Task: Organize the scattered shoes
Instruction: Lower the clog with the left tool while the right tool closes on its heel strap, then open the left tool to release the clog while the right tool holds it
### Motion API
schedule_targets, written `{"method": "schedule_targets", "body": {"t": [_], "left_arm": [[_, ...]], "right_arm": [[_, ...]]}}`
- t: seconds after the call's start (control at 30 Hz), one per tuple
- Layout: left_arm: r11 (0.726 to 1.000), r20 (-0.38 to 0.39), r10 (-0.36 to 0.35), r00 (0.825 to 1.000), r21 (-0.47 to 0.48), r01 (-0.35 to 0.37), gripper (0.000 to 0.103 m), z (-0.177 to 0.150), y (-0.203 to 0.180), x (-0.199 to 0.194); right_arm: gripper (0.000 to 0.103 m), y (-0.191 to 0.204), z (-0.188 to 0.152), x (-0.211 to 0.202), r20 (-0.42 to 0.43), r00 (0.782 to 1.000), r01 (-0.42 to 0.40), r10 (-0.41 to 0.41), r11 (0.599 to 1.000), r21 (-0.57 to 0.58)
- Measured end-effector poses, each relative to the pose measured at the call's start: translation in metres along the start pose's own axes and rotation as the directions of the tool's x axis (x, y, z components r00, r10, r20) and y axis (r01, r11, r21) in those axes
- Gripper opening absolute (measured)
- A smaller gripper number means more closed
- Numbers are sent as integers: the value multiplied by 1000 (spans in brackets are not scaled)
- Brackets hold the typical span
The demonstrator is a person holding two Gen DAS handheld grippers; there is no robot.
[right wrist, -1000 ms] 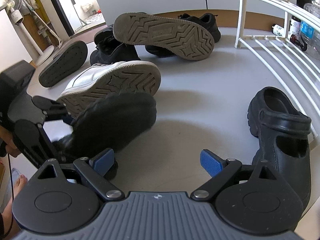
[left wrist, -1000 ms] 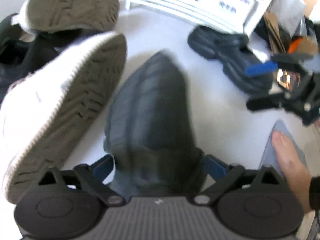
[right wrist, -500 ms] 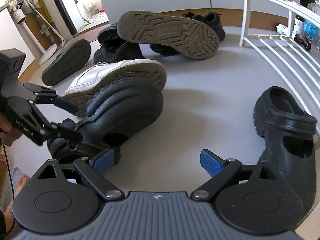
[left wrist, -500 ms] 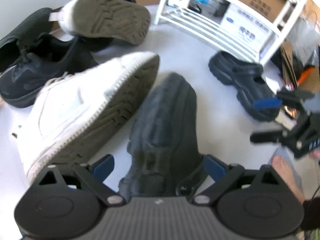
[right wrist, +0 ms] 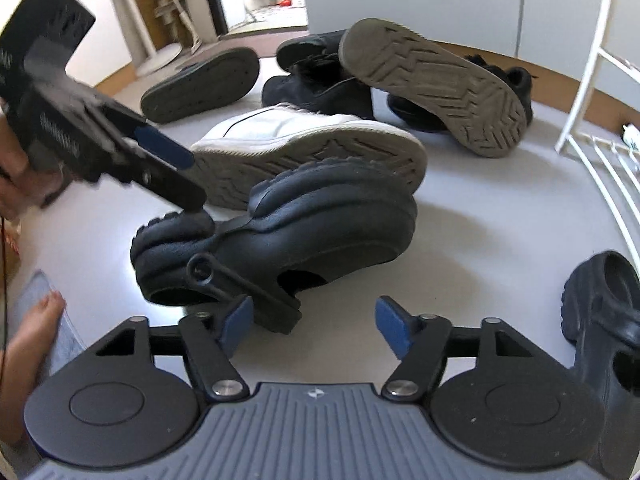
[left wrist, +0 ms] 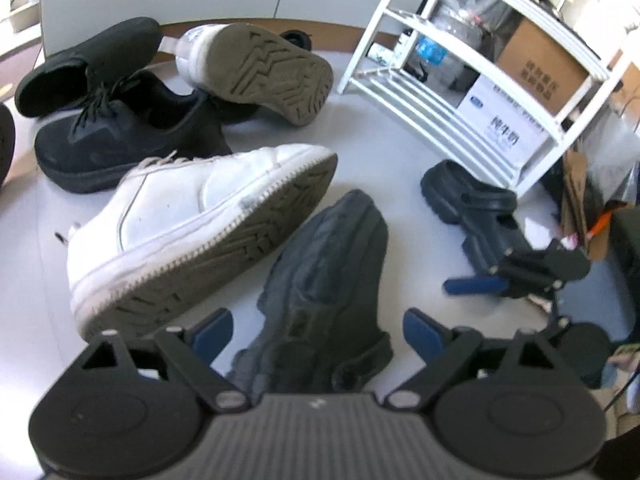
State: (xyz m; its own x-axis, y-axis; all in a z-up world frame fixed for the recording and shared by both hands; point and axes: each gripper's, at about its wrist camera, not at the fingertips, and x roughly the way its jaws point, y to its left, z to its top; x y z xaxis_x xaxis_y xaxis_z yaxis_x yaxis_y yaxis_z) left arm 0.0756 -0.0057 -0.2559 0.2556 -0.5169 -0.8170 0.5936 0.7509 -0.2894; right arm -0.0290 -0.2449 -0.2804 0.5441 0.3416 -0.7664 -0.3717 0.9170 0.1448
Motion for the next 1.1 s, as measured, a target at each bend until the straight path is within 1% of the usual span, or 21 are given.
{"method": "schedule_targets", "body": {"t": [0.17,0.3,0.5,0.6,0.7,1.0,1.1], "left_arm": [[1000,2,-11,1000,-26,11,93,-4,6,-1],[1000,-23,7,1000,-22,-7,93,-8,16,4],[999,-69,18,997,-39,-21,92,-16,28,12],[999,-79,25,997,-33,-27,92,-21,31,13],[999,-85,32,996,-34,-35,92,-25,35,12],[994,-103,60,993,-83,-69,89,-37,51,5],[993,-107,56,993,-98,-67,89,-39,56,4]], "right_arm": [[55,5,-5,9,-39,999,-8,7,1000,-27],[55,5,-8,16,-62,998,-8,6,999,-36],[55,7,-8,25,-84,996,-18,13,998,-56],[54,9,-7,28,-90,996,-22,16,997,-74],[51,12,-6,32,-96,995,-26,18,996,-86],[47,12,-4,38,-96,995,-27,18,996,-91],[46,13,-5,43,-100,995,-33,22,994,-103]]}}
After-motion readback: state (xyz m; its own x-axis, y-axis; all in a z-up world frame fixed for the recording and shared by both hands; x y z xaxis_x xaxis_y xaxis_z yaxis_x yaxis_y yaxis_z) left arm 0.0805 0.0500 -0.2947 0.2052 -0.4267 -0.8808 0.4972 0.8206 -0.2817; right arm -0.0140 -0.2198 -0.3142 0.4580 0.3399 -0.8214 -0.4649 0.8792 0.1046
